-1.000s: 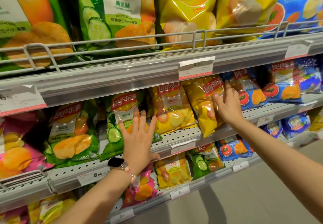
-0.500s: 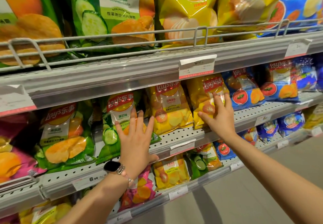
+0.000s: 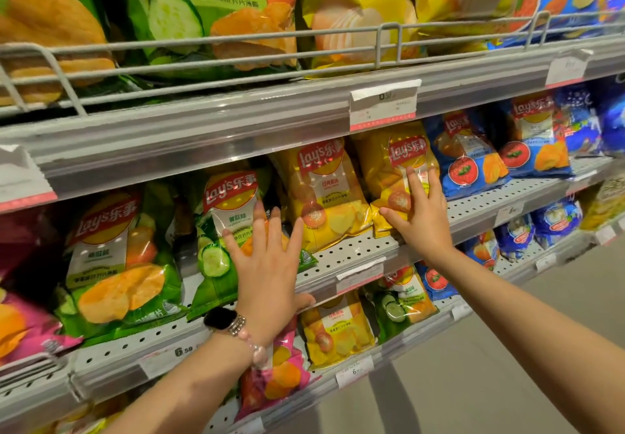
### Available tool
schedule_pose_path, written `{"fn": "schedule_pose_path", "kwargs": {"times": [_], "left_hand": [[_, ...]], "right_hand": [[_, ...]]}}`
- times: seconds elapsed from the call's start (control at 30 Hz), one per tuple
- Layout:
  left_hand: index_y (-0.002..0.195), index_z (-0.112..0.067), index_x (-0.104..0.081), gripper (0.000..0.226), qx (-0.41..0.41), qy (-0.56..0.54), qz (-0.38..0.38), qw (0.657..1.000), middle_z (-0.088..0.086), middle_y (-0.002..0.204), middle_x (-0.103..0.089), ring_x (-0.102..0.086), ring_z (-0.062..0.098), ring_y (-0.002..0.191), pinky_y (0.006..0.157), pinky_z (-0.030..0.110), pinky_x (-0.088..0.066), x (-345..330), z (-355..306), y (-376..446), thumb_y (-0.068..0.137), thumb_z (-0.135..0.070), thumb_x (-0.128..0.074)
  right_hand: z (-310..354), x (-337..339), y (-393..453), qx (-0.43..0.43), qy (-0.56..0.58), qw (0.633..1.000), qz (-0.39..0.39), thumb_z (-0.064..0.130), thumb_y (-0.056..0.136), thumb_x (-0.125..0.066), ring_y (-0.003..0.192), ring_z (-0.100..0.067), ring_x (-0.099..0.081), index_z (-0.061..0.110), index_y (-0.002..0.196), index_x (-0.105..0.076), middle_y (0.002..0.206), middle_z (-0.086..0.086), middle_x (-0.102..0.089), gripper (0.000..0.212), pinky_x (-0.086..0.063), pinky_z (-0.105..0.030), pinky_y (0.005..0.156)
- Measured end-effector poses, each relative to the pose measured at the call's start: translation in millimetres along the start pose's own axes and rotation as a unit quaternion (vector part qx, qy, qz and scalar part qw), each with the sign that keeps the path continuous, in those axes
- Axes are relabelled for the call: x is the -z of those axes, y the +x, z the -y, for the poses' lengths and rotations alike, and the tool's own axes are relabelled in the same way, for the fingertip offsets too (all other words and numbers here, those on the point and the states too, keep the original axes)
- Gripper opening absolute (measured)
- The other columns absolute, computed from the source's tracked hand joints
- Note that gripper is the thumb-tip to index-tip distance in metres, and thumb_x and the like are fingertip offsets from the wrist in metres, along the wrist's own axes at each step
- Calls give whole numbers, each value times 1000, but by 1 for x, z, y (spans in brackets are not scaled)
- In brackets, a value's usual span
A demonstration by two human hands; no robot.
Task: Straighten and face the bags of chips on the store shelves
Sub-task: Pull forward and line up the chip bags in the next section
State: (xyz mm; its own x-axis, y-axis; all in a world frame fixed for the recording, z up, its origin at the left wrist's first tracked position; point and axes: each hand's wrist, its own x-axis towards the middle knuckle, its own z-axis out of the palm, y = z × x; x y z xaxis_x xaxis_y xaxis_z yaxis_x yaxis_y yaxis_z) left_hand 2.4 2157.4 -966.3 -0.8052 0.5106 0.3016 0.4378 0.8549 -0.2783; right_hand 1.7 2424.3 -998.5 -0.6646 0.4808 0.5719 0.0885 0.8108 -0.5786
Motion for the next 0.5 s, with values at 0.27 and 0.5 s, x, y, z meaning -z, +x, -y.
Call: {"fn": "schedule_pose_path", "kwargs": {"times": [0.27,0.5], "left_hand": [[153,-25,3,122,-5,-11,-45,999,13,159,2,12,36,146,108,69,-6,-7,2,1,63,-77,-63],[138,-9,-43,102,-65,-46,-198,977,21,149,-37,-23,39,141,107,69,-7,-28,-2,-21,54,-47,-87]], "right_hand": [[-3,-2,-1,7,-5,1000,-16,50,82,-66,146,-34,-6,31,149,-23,159,-10,3,83,-20,-48,115],[-6,-1,-28,39,59,997,-39,49,91,-49,147,-27,-6,21,149,-25,159,-11,-4,69,-19,-49,116]]}}
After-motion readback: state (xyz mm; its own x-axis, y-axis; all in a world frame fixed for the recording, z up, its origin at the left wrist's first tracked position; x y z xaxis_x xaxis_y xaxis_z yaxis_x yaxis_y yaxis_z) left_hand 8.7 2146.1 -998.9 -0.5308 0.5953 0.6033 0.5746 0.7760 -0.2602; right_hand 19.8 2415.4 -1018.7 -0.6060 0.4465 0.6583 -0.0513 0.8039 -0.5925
